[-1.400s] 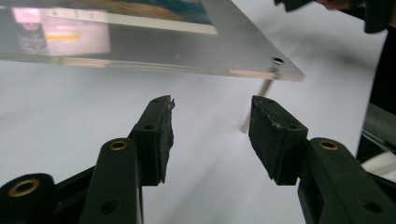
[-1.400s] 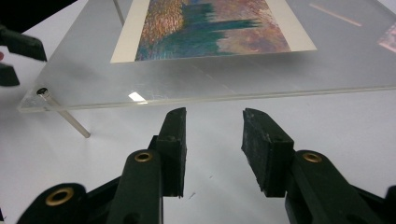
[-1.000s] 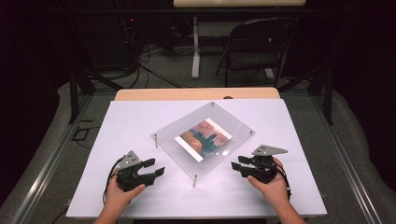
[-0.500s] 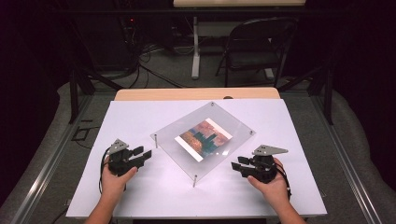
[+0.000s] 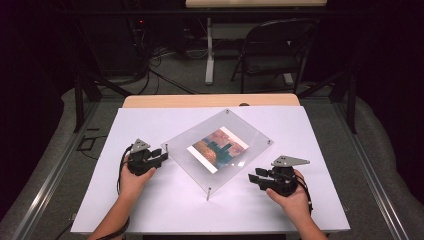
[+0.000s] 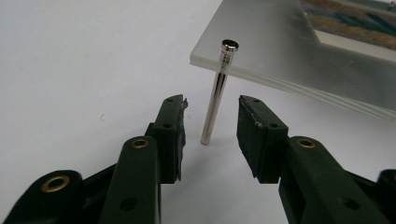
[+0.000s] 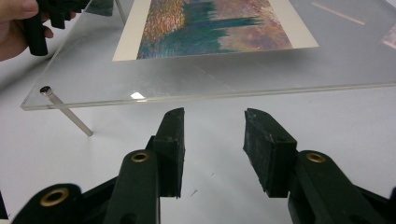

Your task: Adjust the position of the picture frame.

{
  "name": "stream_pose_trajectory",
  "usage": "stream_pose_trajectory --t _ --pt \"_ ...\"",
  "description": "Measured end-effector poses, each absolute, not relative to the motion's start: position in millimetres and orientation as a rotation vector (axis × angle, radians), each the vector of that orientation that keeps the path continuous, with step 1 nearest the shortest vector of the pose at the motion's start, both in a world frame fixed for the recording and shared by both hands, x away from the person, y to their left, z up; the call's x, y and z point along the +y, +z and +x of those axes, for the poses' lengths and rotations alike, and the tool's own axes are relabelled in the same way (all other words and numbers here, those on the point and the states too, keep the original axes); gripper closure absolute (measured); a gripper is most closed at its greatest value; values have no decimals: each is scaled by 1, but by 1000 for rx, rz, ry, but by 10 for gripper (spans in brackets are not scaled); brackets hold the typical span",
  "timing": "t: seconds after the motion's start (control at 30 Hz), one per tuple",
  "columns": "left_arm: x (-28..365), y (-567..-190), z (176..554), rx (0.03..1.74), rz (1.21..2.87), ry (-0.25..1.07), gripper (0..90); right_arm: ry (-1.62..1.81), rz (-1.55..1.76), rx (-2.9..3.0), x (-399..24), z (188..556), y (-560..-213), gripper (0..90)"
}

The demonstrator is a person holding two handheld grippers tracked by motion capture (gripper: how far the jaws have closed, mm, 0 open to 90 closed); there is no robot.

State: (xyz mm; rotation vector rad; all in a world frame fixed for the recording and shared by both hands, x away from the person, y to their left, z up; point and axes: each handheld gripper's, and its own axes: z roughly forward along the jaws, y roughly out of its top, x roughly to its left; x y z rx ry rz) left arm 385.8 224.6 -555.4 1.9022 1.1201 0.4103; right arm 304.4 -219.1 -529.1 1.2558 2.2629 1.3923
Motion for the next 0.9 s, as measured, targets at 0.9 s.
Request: stream_pose_trajectory --t 0.9 --pt "210 -560 407 1108 1970 378 837 1443 1247 2273 -212 268 -530 583"
